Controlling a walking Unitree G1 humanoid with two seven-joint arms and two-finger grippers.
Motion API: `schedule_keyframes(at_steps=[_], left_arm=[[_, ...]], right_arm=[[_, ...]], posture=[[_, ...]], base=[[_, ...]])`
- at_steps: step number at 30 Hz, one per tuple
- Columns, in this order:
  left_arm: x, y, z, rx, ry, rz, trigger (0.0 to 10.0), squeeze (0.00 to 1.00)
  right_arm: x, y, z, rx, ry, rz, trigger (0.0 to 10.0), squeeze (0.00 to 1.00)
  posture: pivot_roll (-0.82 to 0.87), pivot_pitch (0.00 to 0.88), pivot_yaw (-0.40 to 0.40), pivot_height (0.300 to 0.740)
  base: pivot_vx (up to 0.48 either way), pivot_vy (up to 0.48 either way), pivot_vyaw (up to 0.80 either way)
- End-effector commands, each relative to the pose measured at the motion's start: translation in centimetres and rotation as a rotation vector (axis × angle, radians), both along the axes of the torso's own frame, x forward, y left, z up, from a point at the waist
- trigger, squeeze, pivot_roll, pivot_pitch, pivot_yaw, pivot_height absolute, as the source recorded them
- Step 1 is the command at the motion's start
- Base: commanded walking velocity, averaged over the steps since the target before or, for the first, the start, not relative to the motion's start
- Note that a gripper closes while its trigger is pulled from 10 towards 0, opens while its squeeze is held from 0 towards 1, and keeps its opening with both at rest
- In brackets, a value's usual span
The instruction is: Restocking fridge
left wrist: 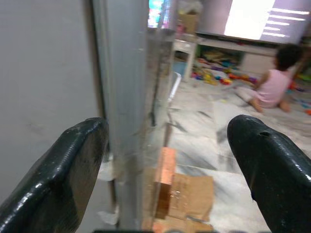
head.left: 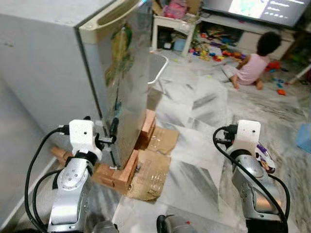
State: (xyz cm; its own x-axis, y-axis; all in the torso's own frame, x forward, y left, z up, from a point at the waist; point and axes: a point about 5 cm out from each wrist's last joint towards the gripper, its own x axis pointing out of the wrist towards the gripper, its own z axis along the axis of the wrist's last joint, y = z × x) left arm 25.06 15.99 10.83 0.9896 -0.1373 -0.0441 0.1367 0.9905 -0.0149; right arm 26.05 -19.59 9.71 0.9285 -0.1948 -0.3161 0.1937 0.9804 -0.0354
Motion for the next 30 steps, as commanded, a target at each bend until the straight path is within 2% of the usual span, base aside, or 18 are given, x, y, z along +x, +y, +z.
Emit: schedule_keyframes(at_steps=[1, 4, 18, 30], left_arm=[[-0.2, 0.2, 0.3, 0.008, -0.004, 0.001, 10.0, 0.00], [-0.3, 0.0, 0.3, 0.014, 0.002, -0.010, 10.0, 0.00], [-0.3, -0.6, 0.7, 0.042, -0.025, -0.053, 10.0, 0.00], [-0.2, -1.3, 1.0, 0.045, -0.045, -0.089, 10.0, 0.00]], right_arm=[[0.1, -0.1, 0.3, -0.007, -0.018, -0.004, 10.0, 0.00], [0.2, 0.0, 0.4, -0.006, -0.020, -0.001, 10.0, 0.00], [0.4, 0.4, 0.4, -0.005, -0.024, 0.011, 10.0, 0.00], [0.5, 0.5, 0.4, -0.001, -0.029, 0.011, 10.0, 0.00]], posture=[[0.07, 0.000, -0.088, 0.740], [0.07, 0.000, -0.091, 0.740], [0.07, 0.000, -0.097, 0.740], [0.07, 0.000, -0.088, 0.740]], base=[[0.000, 0.431, -0.74], [0.000, 0.000, -0.51], [0.000, 0.000, 0.00], [0.402, 0.000, 0.00]])
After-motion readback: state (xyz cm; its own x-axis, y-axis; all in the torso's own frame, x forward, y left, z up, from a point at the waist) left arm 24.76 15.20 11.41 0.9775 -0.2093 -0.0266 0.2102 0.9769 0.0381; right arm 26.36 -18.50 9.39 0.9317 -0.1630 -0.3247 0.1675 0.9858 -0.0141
